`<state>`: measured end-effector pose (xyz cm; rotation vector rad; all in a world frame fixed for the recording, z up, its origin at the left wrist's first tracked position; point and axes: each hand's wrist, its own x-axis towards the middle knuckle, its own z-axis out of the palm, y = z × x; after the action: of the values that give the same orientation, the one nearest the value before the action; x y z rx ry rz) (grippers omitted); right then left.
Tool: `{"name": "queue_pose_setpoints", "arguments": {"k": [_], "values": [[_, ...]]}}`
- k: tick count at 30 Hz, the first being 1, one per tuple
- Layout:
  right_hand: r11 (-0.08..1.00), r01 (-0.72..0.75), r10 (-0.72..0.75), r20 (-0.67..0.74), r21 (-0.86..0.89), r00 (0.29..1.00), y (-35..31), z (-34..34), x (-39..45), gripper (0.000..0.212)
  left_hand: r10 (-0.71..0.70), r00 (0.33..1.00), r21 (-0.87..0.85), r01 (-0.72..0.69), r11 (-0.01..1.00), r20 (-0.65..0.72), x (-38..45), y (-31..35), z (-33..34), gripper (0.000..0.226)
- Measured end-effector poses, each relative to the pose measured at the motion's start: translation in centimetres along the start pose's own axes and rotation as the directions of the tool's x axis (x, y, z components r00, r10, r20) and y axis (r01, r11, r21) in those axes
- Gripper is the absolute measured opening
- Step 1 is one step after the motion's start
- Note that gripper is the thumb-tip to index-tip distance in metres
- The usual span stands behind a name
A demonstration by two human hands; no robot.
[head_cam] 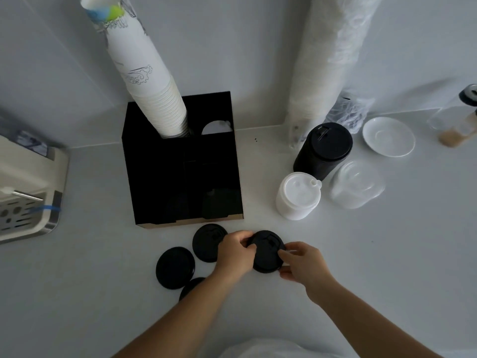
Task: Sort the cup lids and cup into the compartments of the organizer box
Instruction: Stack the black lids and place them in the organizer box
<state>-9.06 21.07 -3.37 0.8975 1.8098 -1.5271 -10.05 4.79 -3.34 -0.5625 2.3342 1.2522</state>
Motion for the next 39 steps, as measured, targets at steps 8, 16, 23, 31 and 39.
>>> {"name": "queue_pose_setpoints", "arguments": {"k": [8, 16, 23, 31, 39], "values": [[1.000, 0.030, -0.028, 0.145, -0.008, 0.989, -0.1, 1.2, -2.2, 0.015, 0.037, 0.997, -0.125, -0.046, 0.991, -0.075, -4.5, -2.8, -3.2, 0.037], [0.943, 0.255, -0.185, 0.298, -0.216, 0.937, -3.0, 6.1, -4.2, 0.019, -0.019, 0.989, -0.295, -0.026, 0.955, -0.148, -7.3, -6.1, -9.7, 0.036], [0.892, 0.369, -0.253, 0.388, -0.261, 0.887, -5.1, 10.5, -5.4, 0.024, -0.100, 0.967, -0.500, -0.033, 0.866, -0.236, -9.2, -8.2, -12.4, 0.031], [0.834, 0.393, -0.198, 0.454, -0.388, 0.869, -4.0, 13.3, -5.8, 0.025, -0.184, 0.954, -0.532, 0.030, 0.846, -0.239, -10.9, -11.6, -11.7, 0.042], [0.817, 0.303, -0.098, 0.400, -0.490, 0.911, -0.4, 13.1, -4.9, 0.021, -0.246, 0.943, -0.473, 0.116, 0.874, -0.224, -10.9, -14.1, -8.1, 0.030]]}}
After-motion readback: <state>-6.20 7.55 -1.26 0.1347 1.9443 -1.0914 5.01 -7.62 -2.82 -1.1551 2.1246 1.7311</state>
